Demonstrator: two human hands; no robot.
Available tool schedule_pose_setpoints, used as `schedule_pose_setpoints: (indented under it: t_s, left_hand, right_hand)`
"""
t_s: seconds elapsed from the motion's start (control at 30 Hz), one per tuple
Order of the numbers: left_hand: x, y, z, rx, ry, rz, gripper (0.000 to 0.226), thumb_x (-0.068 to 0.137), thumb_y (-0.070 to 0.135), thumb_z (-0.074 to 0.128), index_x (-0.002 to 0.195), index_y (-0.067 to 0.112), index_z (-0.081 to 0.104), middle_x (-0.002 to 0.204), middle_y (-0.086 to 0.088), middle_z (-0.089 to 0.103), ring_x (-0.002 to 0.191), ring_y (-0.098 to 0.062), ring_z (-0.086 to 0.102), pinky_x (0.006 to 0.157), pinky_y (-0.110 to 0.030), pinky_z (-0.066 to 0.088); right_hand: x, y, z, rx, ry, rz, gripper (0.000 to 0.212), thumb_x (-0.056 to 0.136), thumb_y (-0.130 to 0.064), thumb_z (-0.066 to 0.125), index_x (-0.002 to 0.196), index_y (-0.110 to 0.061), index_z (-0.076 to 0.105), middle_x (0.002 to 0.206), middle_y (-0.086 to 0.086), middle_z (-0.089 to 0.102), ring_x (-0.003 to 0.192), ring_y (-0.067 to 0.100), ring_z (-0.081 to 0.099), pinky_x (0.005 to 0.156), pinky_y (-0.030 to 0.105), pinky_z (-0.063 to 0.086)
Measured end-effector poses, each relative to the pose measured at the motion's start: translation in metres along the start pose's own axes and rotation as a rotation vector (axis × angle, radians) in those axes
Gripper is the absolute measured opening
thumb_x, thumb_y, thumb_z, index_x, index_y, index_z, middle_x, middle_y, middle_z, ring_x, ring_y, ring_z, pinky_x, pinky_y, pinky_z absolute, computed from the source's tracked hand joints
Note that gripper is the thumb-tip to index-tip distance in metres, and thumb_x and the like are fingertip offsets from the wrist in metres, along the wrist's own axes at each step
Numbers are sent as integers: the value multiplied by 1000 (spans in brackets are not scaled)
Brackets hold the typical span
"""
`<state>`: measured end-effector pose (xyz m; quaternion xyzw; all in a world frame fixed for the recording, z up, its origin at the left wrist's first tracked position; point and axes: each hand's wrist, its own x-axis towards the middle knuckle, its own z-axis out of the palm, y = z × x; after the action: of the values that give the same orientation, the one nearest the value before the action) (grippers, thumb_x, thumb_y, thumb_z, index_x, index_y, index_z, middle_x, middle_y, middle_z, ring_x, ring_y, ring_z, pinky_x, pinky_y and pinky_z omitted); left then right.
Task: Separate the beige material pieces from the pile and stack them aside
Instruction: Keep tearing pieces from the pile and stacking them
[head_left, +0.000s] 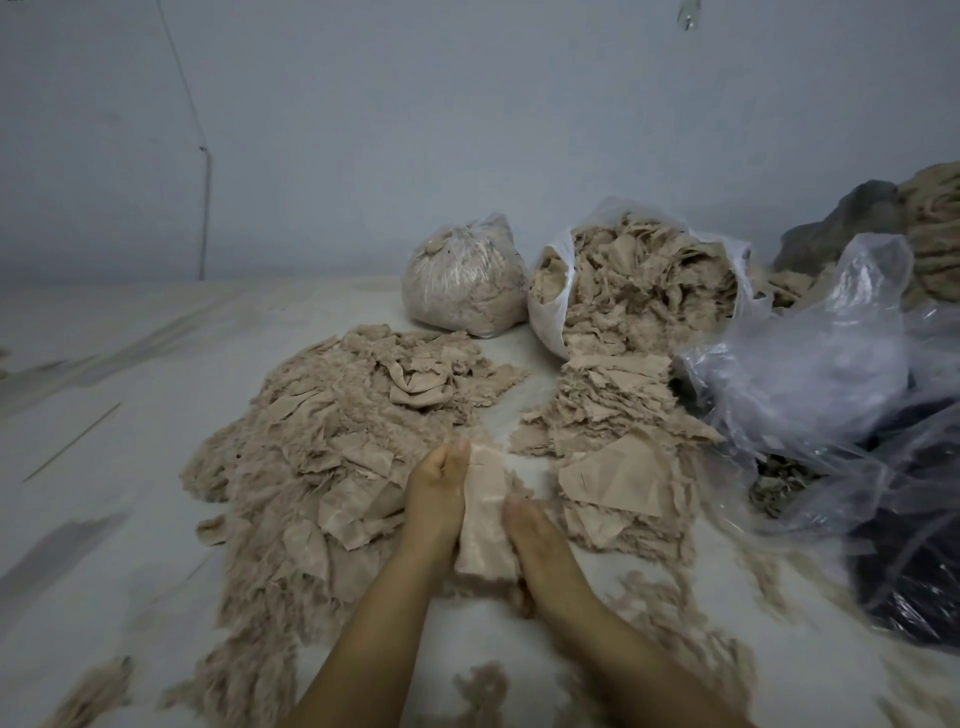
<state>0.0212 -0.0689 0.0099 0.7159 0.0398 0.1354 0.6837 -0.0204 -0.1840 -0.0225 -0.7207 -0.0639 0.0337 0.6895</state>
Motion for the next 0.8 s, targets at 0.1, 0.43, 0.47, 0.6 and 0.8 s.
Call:
schedule_pose_setpoints:
  t_s: [0.1,0.43,0.47,0.6,0.8]
  left_hand:
    - [6,-4,-6,14,150,42,36,99,26,46,67,10,44,58,-3,41,54,-14,38,49,-27,33]
    - [11,-5,-10,262,33,186,36,98,23,49,62,19,48,58,6,47,52,-3,41,51,-19,33]
    - [6,-4,-4,285,-44,209,35,97,22,50,62,21,50,57,7,49,52,1,43,51,-16,35]
    - [-8,-8,10,361,-146,235,38,98,32,46,68,11,53,62,-9,55,59,-9,47,59,-30,40]
    - [8,-17,-13,380,-66,180,46,96,27,52,56,20,31,50,9,29,48,-7,28,48,-24,24]
  right_hand:
    - [-3,4,-4,36,-47,-62,41,91,-34,59,54,-22,46,43,-6,44,35,4,35,39,14,29]
    - [-4,-16,-24,-269,72,-8,59,76,-71,37,59,-19,60,55,-1,59,51,7,54,57,21,44]
    - [0,-19,-21,-252,79,-30,57,77,-70,39,74,-17,60,65,2,61,60,9,55,63,26,46]
    - [16,-22,-7,-10,314,-135,27,92,-33,59,77,-11,54,63,-5,59,61,7,52,59,24,47]
    - [37,-16,-51,66,598,-138,34,95,-24,57,63,-20,45,52,-15,44,46,2,35,46,16,32]
